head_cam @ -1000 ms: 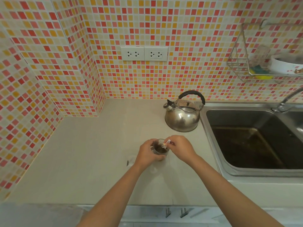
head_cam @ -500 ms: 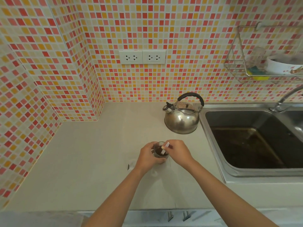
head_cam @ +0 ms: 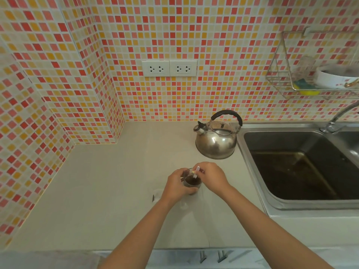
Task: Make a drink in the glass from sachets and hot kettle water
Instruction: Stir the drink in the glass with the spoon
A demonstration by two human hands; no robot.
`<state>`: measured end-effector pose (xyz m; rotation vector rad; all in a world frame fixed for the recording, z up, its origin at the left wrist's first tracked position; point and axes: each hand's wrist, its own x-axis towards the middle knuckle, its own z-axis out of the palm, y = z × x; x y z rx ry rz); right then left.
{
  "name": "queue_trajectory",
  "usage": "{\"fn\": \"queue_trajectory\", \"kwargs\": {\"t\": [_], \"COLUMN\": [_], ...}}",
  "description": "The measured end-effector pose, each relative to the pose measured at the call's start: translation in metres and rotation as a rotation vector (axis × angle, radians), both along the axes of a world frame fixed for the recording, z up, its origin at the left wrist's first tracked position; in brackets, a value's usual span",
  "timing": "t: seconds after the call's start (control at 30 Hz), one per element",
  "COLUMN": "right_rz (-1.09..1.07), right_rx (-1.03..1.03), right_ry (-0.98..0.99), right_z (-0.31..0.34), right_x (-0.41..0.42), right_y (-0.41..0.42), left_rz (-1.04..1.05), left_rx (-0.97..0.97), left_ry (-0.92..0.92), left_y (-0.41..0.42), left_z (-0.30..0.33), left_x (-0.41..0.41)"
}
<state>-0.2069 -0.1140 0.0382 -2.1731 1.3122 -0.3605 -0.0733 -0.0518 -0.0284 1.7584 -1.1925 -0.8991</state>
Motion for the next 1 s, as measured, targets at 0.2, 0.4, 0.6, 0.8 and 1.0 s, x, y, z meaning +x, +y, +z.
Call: {"fn": "queue_trajectory", "kwargs": {"t": [0.2, 0.4, 0.6, 0.8, 1.0], "right_rz": [-0.007, -0.102, -0.133, -0.212, -0.401], "right_rx": [0.078, 0.011, 0.101, 0.120, 0.279], "right_ry": [-0.046, 0.032, -0.197, -0.139, -0.419], "right_z": [-0.003, -0.004, -0.009, -0.012, -0.004], "right_x": [0.002, -0.001, -0.002, -0.004, -0.007], "right_y": [0.002, -0.002, 0.004, -0.001, 0.000], "left_rz": [0.003, 0.013, 0.021, 0.026, 0.019], "left_rx": [0.012, 0.023, 0.024, 0.039, 0.046], "left_ry": [-0.009, -0.002, 0.004, 0.011, 0.012], "left_y": [0.000, -0.001, -0.001, -0.001, -0.003], "left_z": [0.001, 0.000, 0.001, -0.001, -0.001], "left_x": [0.000, 0.000, -0.001, -0.001, -0.001]}}
